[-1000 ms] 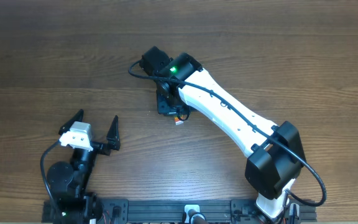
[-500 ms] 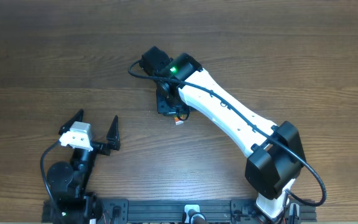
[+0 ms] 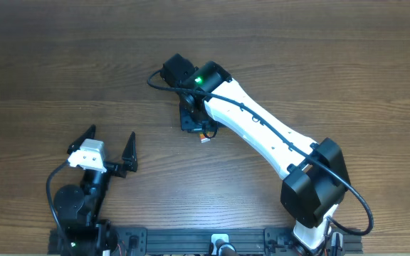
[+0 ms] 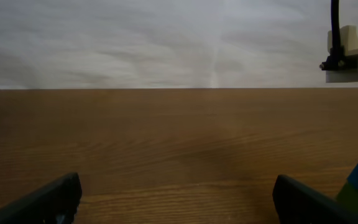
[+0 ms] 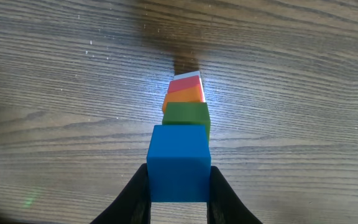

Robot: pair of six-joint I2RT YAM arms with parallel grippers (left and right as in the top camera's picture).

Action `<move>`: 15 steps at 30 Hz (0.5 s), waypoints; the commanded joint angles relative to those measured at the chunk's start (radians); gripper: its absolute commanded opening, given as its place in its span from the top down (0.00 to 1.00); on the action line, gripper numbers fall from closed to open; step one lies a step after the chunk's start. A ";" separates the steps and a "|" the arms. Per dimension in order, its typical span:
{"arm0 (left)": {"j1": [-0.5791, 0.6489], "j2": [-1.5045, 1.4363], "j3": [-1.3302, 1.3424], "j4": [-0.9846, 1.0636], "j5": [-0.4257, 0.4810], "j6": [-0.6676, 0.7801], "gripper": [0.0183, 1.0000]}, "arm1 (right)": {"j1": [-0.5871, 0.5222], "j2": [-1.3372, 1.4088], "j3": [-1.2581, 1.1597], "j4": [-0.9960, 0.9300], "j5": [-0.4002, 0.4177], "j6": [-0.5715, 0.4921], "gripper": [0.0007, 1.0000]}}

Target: Stack Cubes

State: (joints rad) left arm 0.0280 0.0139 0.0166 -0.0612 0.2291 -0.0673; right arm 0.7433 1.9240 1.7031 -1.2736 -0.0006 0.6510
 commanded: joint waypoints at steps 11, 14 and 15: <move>-0.005 -0.008 -0.011 0.006 0.006 0.019 0.00 | -0.005 -0.014 -0.018 0.007 0.017 0.007 0.99; -0.005 -0.008 -0.011 0.006 0.006 0.019 0.00 | -0.005 -0.014 -0.024 0.014 0.017 0.007 0.99; -0.005 -0.008 -0.011 0.006 0.006 0.019 0.00 | -0.005 -0.014 -0.026 0.014 0.017 0.007 0.99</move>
State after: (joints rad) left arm 0.0280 0.0139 0.0166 -0.0616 0.2291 -0.0669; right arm 0.7429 1.9240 1.6966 -1.2655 0.0002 0.6510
